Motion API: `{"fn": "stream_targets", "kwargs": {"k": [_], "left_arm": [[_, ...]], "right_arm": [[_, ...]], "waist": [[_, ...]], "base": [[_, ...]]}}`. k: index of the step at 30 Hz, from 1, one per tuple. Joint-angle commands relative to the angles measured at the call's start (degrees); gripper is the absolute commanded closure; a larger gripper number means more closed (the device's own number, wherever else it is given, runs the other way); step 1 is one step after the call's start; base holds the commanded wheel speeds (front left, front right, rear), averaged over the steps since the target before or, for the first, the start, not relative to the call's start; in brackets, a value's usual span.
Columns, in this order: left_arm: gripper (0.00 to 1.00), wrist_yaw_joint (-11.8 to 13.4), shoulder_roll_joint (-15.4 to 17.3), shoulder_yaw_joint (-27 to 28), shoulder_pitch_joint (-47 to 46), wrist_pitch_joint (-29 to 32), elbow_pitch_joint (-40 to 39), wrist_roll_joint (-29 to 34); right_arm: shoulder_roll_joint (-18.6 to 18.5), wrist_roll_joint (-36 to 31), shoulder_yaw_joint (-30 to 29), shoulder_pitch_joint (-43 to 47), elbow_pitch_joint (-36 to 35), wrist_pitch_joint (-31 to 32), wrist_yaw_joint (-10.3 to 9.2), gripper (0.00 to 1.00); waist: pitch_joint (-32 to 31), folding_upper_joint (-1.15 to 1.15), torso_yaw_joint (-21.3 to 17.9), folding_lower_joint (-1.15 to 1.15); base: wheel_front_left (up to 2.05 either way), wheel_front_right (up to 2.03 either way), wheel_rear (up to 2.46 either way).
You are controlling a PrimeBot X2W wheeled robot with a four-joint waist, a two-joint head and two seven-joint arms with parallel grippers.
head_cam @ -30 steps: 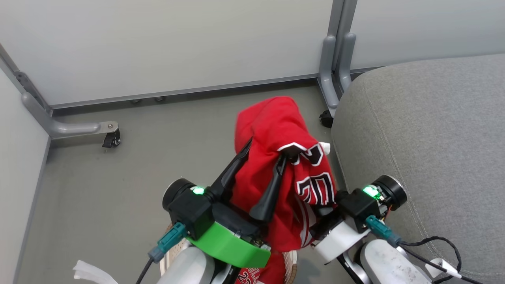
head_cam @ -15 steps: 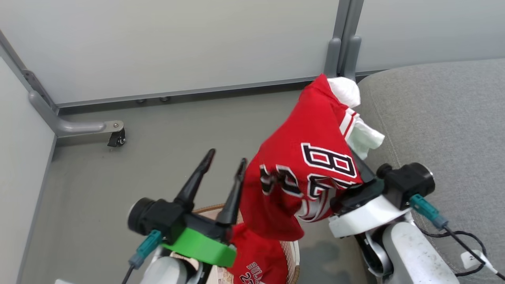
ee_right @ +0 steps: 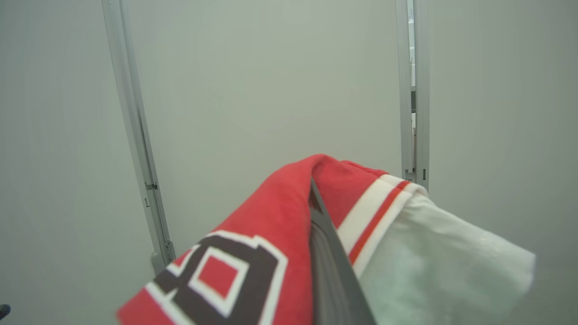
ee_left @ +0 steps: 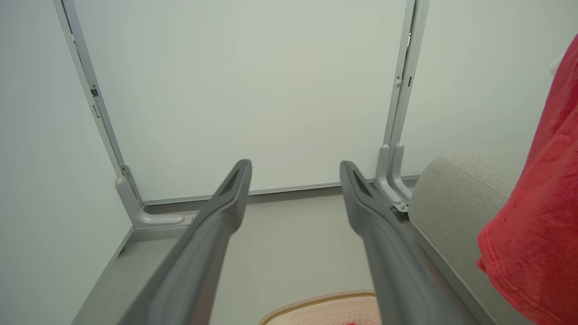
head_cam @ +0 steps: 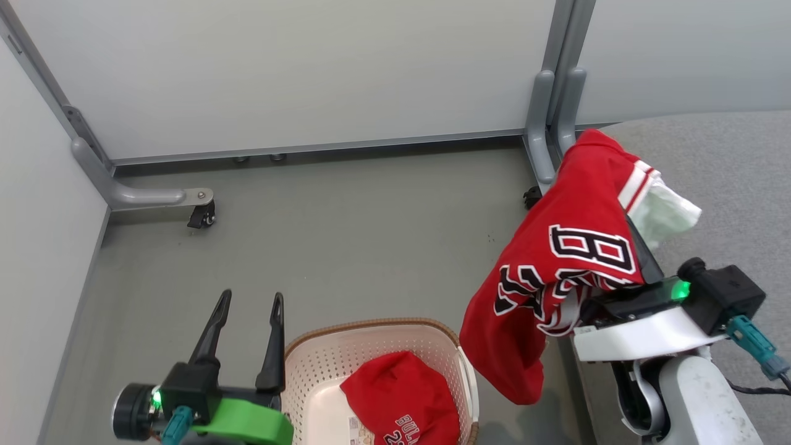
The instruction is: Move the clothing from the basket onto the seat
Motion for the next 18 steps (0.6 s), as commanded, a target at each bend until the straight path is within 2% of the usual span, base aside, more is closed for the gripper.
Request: {"fn": "stream_targets", "kwargs": {"k": [1, 8, 18], "left_arm": [[0.00, 0.42, -0.20, 0.63, 1.65, 0.03, 0.26, 0.51], [0.00, 0.53, -0.54, 2.70, 4.65, 0.03, 0.77, -0.20], [0.00, 1.56, -0.55, 1.92, 5.06, 0.03, 1.22, -2.45]], "right_arm": [[0.08, 0.43, -0.80, 0.90, -0.64, -0.19, 0.00, 1.00], [0.35, 0.75, -4.08, 2.90, -2.14, -0.18, 0.00, 1.00], [0.58, 0.40, -4.73, 3.53, -2.17, -0.18, 0.00, 1.00]], "waist": [[-0.08, 0.00, 0.00, 0.00], [-0.04, 0.00, 0.00, 0.00], [-0.26, 0.00, 0.11, 0.00]], "base": [[0.00, 0.00, 0.00], [0.00, 0.00, 0.00], [0.00, 0.00, 0.00]]}}
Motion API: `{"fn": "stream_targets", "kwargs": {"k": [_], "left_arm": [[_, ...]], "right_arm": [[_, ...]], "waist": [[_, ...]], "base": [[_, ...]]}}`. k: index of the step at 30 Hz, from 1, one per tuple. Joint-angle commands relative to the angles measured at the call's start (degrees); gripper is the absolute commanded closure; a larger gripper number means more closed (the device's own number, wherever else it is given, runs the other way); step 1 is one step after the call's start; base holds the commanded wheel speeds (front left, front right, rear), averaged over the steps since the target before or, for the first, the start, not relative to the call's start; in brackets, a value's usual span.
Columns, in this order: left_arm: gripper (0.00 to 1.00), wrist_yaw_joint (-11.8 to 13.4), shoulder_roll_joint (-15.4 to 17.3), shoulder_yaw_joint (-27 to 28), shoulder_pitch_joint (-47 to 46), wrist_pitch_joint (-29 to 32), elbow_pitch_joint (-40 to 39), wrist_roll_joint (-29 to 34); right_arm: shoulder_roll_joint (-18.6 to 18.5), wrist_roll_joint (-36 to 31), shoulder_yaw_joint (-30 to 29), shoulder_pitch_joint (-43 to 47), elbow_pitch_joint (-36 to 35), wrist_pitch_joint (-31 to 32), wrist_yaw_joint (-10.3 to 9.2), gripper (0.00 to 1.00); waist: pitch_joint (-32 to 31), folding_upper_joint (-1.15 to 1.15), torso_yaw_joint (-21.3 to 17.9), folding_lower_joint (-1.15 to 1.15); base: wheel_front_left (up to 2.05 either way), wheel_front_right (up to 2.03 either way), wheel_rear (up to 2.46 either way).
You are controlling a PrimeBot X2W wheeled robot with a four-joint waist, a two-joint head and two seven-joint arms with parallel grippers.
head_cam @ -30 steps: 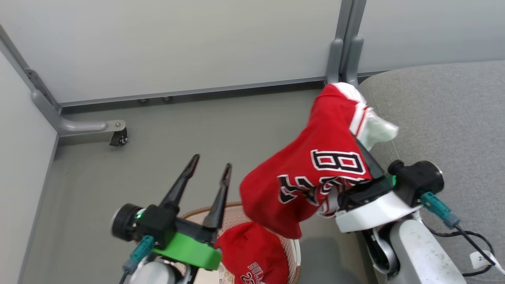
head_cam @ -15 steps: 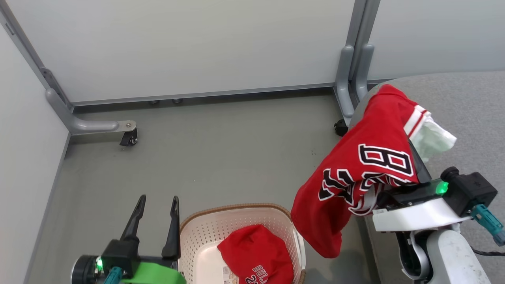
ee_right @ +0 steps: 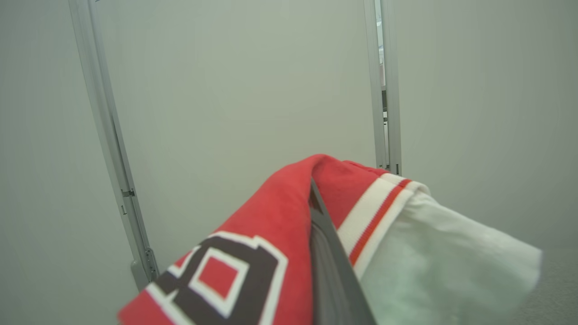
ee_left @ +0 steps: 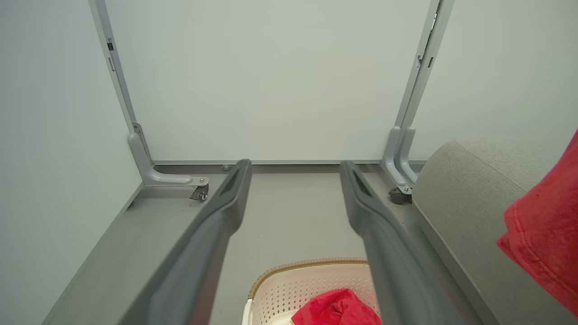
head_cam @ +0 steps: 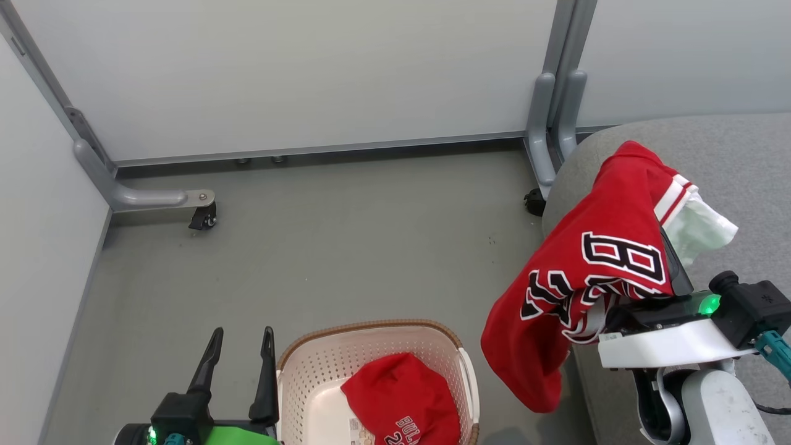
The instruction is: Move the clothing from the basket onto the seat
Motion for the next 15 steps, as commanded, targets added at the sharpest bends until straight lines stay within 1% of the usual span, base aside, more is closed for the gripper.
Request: {"fn": "stream_targets", "kwargs": {"k": [1, 8, 15], "left_arm": [[0.00, 0.39, 0.05, -0.15, 0.28, 0.03, -0.20, -0.18], [0.00, 0.44, 0.06, -0.37, -0.08, 0.03, -0.64, -0.44], [0.00, 0.25, 0.05, -0.90, -0.14, 0.03, -0.78, -0.63]], "right_arm": [[-0.05, 0.10, -0.03, 0.11, -0.03, -0.18, 0.00, 1.00], [0.03, 0.08, -0.31, -0.51, -0.20, -0.18, 0.00, 1.00], [0.05, -0.09, -1.26, -1.10, -0.61, -0.18, 0.00, 1.00]], "waist": [[-0.05, 0.00, -0.06, 0.00], [-0.10, 0.00, -1.24, 0.00], [0.14, 0.00, -4.43, 0.00]], "base": [[0.00, 0.00, 0.00], [0.00, 0.00, 0.00], [0.00, 0.00, 0.00]]}}
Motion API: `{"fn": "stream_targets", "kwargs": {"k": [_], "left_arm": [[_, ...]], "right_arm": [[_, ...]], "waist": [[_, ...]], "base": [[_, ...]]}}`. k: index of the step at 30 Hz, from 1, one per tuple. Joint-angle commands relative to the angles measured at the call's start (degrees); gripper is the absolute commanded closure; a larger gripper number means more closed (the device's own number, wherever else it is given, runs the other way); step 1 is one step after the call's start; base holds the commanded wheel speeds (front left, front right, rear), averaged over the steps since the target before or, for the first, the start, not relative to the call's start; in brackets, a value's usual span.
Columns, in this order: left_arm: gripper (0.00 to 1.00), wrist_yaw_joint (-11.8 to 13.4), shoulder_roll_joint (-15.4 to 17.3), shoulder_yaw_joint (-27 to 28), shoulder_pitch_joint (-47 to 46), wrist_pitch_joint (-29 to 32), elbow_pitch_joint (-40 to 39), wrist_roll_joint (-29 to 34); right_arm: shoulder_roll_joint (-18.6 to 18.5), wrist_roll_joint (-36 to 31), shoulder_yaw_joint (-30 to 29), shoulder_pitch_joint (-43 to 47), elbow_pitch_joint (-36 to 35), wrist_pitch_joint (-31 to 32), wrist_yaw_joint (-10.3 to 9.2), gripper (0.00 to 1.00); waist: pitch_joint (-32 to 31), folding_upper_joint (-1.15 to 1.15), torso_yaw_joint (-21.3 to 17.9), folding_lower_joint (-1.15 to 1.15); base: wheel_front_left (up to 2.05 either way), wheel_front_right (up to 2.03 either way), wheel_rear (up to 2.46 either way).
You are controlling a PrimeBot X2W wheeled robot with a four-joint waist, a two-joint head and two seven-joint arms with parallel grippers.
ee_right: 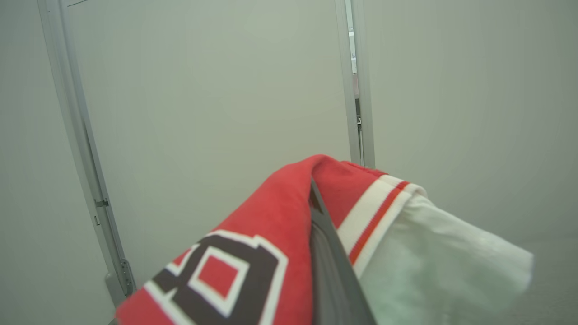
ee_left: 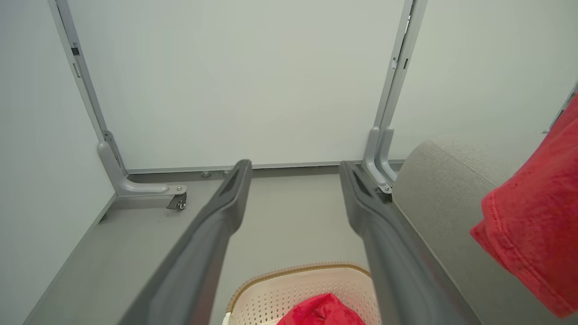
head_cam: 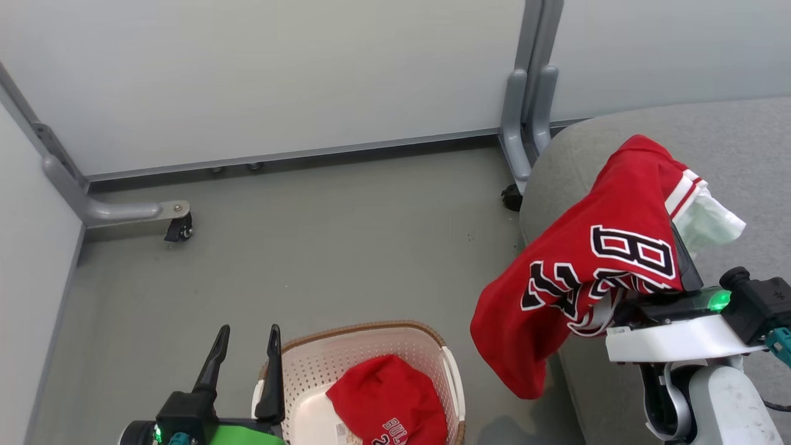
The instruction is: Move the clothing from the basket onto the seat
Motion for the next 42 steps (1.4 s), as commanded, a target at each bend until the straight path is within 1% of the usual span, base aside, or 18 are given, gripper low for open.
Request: {"fn": "stream_targets", "kwargs": {"k": [1, 7, 13, 18, 25, 32, 35, 42], "left_arm": [[0.00, -0.05, 0.06, 0.04, -0.23, 0.03, -0.05, -0.22], [0.00, 0.39, 0.07, -0.87, -1.04, 0.03, -0.56, 0.01], [0.00, 0.46, 0.08, -1.48, -1.94, 0.03, -0.94, -1.03], [0.00, -0.43, 0.09, -2.36, -3.42, 0.03, -1.25, -0.56], [0.00, -0.70, 0.11, -3.04, -4.42, 0.04, -1.61, -0.08], [0.00, -2.70, 0.16, -5.12, -7.49, 0.03, 0.16, 1.79], [0.00, -2.78, 0.16, -5.22, -8.50, 0.03, 0.50, 2.03], [0.00, -3.10, 0.16, -5.46, -9.08, 0.03, 0.56, 2.46]], "right_arm": [[-0.03, -0.06, -0.13, -0.80, -0.45, -0.19, 0.00, 1.00], [-0.06, -0.40, -0.55, -1.73, -0.72, -0.19, 0.00, 1.00], [-0.42, -0.48, -1.12, -2.45, -1.32, -0.19, 0.00, 1.00], [-0.58, -1.03, -3.47, -2.30, -2.05, -0.19, 0.00, 1.00], [-0.58, -1.35, -5.12, -2.41, -2.69, -0.19, 0.00, 1.00], [-0.10, -1.24, -9.09, -1.18, -4.98, -0.19, 0.00, 1.00], [-0.05, -1.24, -10.21, -0.77, -5.61, -0.19, 0.00, 1.00], [0.02, -0.60, -10.61, -1.54, -6.10, -0.19, 0.00, 1.00]], "waist": [[0.24, 0.00, -1.87, 0.00], [1.09, 0.00, -7.21, 0.00], [2.41, 0.00, -14.35, 0.00], [3.50, 0.00, -19.61, 0.00], [5.08, 0.00, -26.01, 0.00], [7.78, 0.00, -27.50, 0.00], [8.33, 0.00, -27.73, 0.00], [8.94, 0.00, -28.04, 0.00]], "base": [[0.00, 0.00, 0.00], [0.00, 0.00, 0.00], [0.00, 0.00, 0.00], [0.00, 0.00, 0.00], [0.00, 0.00, 0.00], [0.00, 0.00, 0.00], [0.00, 0.00, 0.00], [0.00, 0.00, 0.00]]}}
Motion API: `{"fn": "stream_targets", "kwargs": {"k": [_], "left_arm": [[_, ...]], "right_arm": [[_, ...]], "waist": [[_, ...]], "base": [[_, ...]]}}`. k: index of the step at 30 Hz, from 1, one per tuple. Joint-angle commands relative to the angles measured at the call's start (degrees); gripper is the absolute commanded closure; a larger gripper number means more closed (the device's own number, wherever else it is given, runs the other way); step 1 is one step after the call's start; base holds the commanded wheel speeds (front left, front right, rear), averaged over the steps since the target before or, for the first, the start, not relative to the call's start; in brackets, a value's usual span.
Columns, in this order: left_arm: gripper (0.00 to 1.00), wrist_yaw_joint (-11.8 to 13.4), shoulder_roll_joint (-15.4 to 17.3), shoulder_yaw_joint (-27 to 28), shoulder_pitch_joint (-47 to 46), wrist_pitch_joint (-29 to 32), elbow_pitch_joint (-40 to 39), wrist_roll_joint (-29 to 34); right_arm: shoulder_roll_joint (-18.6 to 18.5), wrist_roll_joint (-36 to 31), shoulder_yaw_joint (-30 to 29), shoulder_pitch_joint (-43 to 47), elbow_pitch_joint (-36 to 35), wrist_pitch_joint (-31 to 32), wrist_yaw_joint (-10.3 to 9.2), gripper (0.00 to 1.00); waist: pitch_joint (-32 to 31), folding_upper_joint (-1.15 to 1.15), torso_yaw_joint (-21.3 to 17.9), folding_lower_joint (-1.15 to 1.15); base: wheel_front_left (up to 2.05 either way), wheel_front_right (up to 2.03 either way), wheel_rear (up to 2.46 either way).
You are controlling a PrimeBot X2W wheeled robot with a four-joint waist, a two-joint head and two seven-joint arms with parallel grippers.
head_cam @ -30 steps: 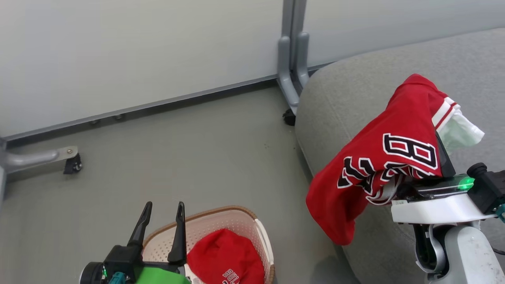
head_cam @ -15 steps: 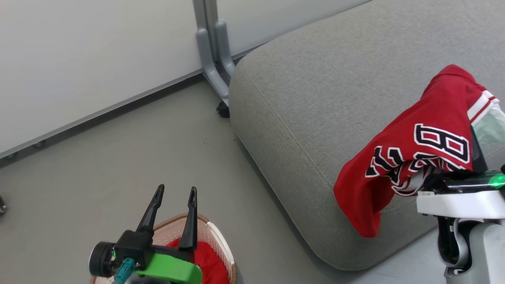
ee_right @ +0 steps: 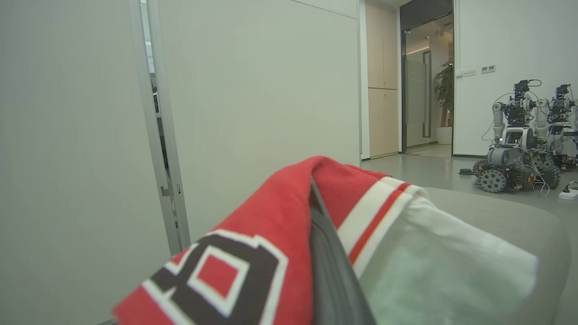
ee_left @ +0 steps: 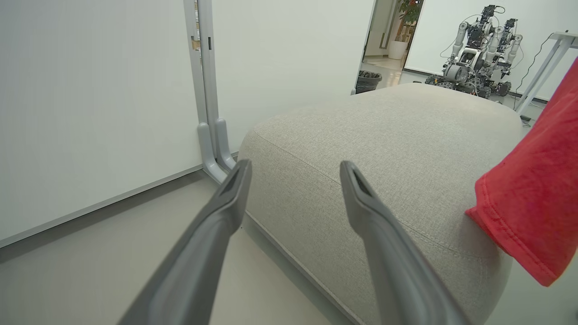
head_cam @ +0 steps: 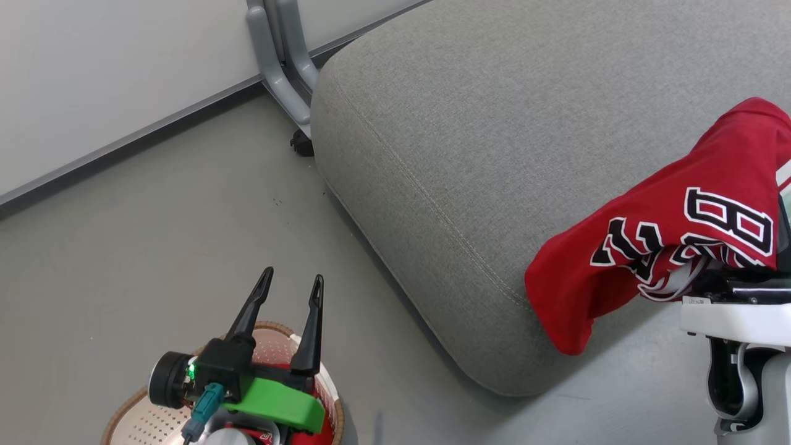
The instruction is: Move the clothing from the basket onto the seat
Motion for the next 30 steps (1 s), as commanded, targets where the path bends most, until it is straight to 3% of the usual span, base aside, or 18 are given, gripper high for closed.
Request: {"fn": "stream_targets", "kwargs": {"k": [1, 6, 13, 22, 30], "left_arm": [[0.00, -0.09, 0.30, 0.35, -0.55, 0.03, -0.21, 0.58], [0.00, 0.37, 0.30, 1.06, 1.02, 0.03, -0.95, 0.97], [0.00, -0.31, 0.31, 1.10, -1.01, 0.03, -2.84, 4.37], [0.00, -2.05, 1.78, -0.38, -6.38, 0.03, -2.94, 8.07], [0.00, -2.52, 3.75, -1.83, -12.19, 0.03, -4.31, 8.91]], "right_arm": [[0.03, -0.02, 0.07, -0.73, -0.21, -0.18, 0.00, 1.00], [0.00, -0.88, 0.66, -2.91, 0.27, -0.18, 0.00, 1.00], [-3.55, -0.70, -2.01, -12.69, 0.50, -0.18, -0.01, 1.00], [-11.10, 0.74, -7.59, -29.13, 5.26, -0.18, 0.00, 1.00], [-17.81, 0.25, -9.78, -42.50, 14.05, -0.17, -0.01, 1.00]], "waist": [[0.06, 0.00, -0.07, 0.00], [0.49, 0.00, -0.27, 0.00], [7.37, 0.00, 1.55, 0.00], [18.92, 0.00, 6.66, 0.00], [27.97, 0.00, 11.42, 0.00]], "base": [[0.00, 0.00, 0.00], [0.00, 0.00, 0.00], [0.00, 0.00, 0.00], [0.00, 0.00, 0.00], [0.00, 0.00, 0.00]]}}
